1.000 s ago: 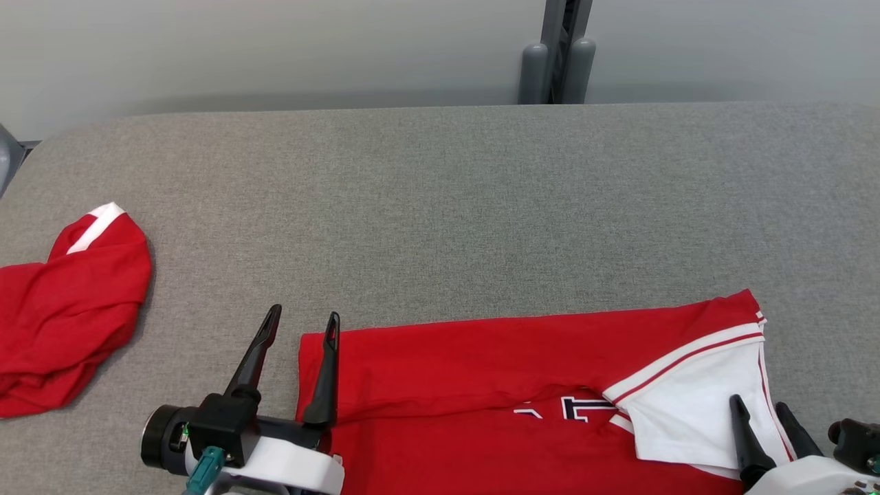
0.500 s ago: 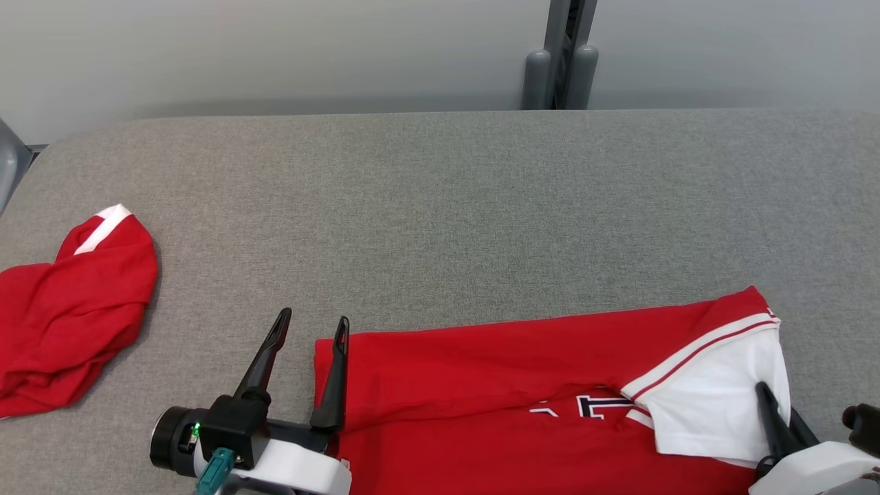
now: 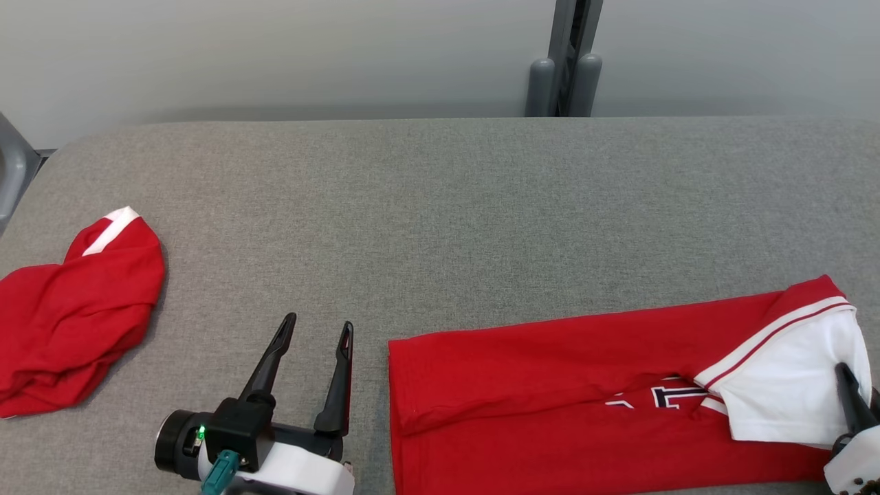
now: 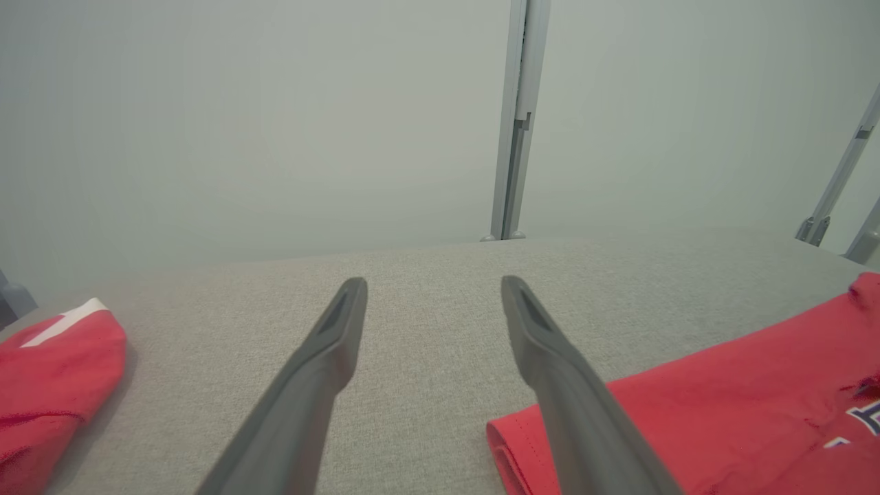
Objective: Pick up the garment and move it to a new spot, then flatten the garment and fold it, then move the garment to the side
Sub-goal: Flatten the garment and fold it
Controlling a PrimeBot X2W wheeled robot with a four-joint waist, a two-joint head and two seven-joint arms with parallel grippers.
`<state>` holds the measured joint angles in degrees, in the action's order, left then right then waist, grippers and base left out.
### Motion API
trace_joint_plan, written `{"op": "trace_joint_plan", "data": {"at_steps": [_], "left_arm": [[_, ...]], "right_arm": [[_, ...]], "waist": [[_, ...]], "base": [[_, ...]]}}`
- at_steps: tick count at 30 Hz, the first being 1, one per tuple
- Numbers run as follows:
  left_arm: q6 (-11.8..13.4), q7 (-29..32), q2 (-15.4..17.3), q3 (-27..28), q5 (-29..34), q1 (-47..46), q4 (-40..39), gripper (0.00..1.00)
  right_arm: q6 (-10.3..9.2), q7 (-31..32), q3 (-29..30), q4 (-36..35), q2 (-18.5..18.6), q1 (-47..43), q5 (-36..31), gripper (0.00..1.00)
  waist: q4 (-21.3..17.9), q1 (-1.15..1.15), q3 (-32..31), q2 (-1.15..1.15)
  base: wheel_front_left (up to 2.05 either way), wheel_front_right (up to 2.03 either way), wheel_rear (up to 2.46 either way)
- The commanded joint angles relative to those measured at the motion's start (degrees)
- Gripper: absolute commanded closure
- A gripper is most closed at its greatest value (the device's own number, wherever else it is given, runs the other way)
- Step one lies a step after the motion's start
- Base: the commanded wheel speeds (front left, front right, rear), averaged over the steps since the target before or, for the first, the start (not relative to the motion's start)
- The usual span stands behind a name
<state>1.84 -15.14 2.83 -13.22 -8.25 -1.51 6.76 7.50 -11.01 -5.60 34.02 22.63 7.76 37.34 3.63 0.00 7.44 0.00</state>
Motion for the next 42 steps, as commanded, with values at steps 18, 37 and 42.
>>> {"op": "trace_joint_plan", "data": {"at_steps": [18,37,42], "left_arm": [[0.91,-0.07,0.19,0.04,-0.83,2.15,0.46,0.0],[-1.16,-0.07,0.18,7.85,-1.25,-1.74,-0.72,0.0],[-1.47,-0.06,0.18,7.87,-2.61,-3.6,-0.17,0.0]], "right_arm": [[0.01,13.13,-5.16,-21.36,-1.14,-5.74,7.96,1.0],[0.01,26.98,-5.58,-37.34,-17.24,-10.02,12.83,1.0],[0.01,26.32,-12.05,-34.13,-19.59,-8.34,16.14,1.0]], "waist": [[-1.79,0.0,-4.67,0.0],[0.1,0.0,-2.96,0.0],[3.41,0.0,0.47,0.0]], "base": [[0.0,0.0,0.0],[0.0,0.0,0.0],[0.0,0.0,0.0]]}}
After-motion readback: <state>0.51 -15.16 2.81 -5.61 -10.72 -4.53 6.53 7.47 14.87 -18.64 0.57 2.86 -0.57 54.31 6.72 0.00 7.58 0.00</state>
